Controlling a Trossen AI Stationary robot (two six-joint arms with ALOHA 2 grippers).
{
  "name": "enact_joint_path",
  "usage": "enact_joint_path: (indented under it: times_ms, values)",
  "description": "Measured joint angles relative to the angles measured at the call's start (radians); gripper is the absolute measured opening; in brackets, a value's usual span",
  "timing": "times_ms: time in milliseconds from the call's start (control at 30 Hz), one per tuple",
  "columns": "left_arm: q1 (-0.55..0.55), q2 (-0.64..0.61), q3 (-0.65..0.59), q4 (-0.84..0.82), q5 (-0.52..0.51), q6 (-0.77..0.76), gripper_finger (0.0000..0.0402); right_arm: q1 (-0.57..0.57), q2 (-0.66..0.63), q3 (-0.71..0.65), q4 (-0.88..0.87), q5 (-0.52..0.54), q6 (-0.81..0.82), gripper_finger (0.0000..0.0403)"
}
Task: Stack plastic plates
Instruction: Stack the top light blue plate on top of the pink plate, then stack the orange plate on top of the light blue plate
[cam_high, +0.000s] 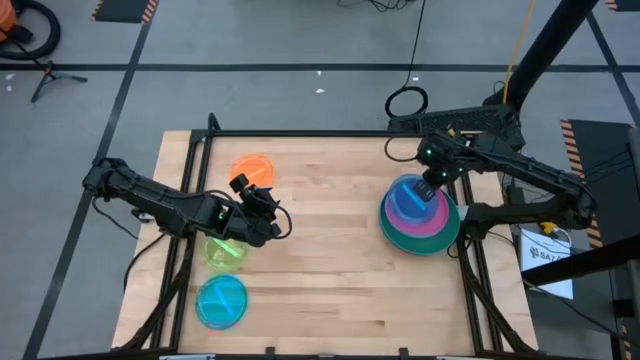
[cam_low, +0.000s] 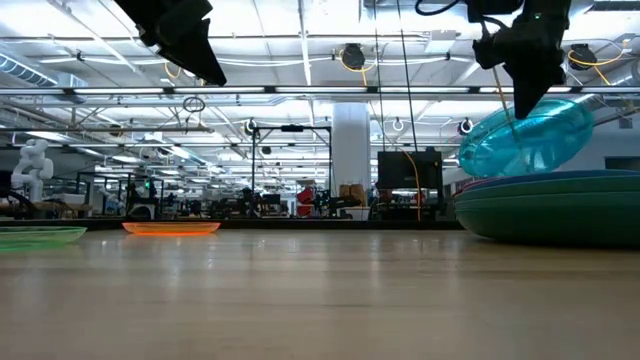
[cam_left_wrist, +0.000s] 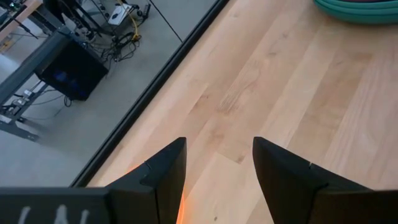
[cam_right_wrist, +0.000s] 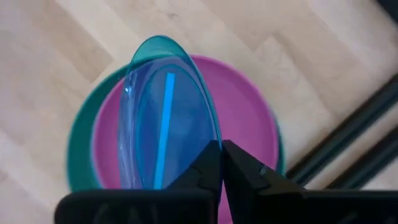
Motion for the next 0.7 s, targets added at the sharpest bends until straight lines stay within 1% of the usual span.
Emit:
enact_joint_path:
  times_ms: [100,467,600,700]
  values:
    - [0.000,0.000,0.000,0.000,0.000,0.000,0.0191,-0.010,0.000,0.000,0.000,0.047,0.004,0.0017]
    - [0.000,0.000,0.000,0.000,0.001,0.000,0.0191,-0.024,0.000,0.000,0.002,0.050,0.006,0.0094]
    - [0.000,0.000,0.000,0.000,0.004,-0.003,0.0191,-0.023,0.000,0.000,0.021,0.050,0.009,0.0111]
    - [0.000,0.000,0.000,0.000,0.004,-0.008,0.0191,-0.019,0.000,0.000,0.078,0.048,0.033,0.0116]
